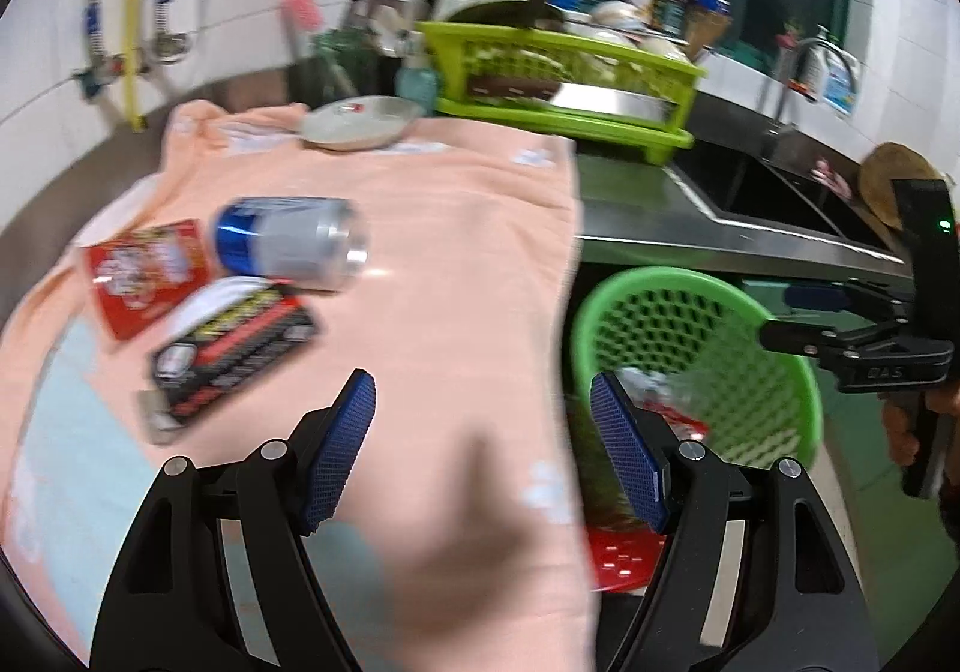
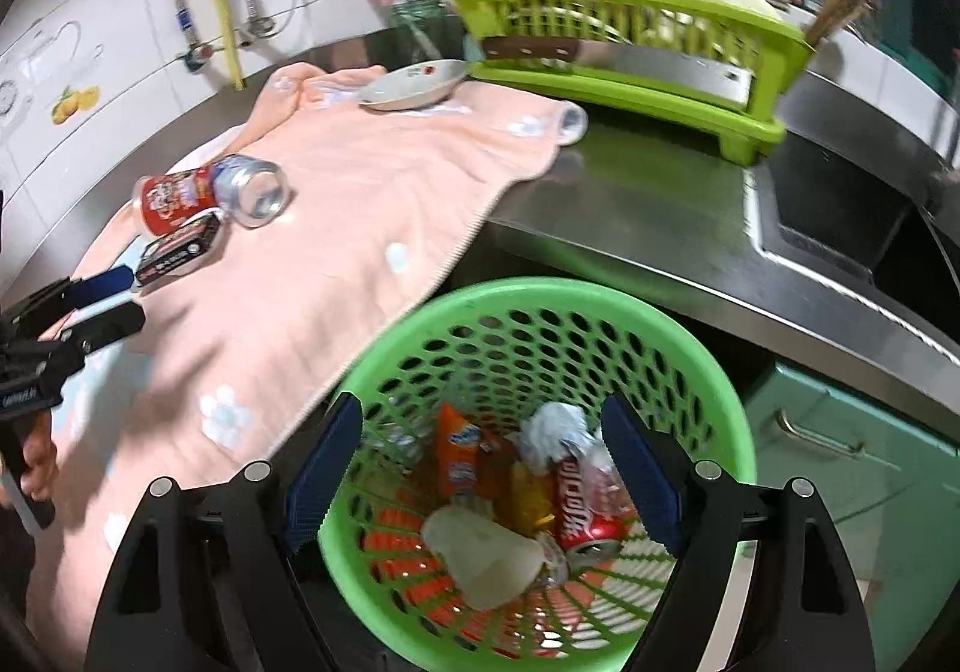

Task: Collect trash
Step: 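Grasp the black glue box with the left tool while the right tool grasps the blue milk can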

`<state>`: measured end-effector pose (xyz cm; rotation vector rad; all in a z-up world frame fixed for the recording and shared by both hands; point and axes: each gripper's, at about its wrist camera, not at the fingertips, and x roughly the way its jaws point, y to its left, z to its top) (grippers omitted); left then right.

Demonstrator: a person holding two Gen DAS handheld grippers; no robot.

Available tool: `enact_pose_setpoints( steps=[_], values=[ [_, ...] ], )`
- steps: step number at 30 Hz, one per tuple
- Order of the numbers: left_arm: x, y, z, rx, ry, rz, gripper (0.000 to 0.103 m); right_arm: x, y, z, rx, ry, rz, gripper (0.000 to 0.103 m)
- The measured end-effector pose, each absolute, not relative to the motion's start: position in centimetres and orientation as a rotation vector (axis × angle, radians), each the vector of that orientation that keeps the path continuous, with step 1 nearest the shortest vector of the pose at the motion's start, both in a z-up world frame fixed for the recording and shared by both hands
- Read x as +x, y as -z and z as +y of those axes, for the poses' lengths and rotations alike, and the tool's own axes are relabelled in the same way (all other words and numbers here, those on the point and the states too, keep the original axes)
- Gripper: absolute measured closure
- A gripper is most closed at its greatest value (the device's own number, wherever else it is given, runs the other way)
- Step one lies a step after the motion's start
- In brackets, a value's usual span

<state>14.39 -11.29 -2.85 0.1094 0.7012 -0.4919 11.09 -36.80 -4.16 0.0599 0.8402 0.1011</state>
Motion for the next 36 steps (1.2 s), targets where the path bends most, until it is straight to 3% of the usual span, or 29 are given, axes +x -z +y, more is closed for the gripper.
enact_pose_setpoints(
  steps=[11,28,31,36],
  values=[
    [19.2,2.8,-4.3,0.207,0.423,0.709,0.029,13.5,3.2,-31.4,-0.007,-0.202,0.841,0.021],
    [25.2,5.3,-4.7,0.372,0.585,0.782,0.030,19.8,2.0,-24.4,-0.108,-0.348,0.869,0.021],
    [25.8,5.7,-4.8,0.376,0.604,0.801,0.039,20.8,1.8,-23.2,-0.136,-0.374,0.867,0.021],
    [26.0,5.9,-4.8,0.375,0.622,0.802,0.042,22.5,1.3,-21.3,-0.172,-0.411,0.862,0.021]
  ],
)
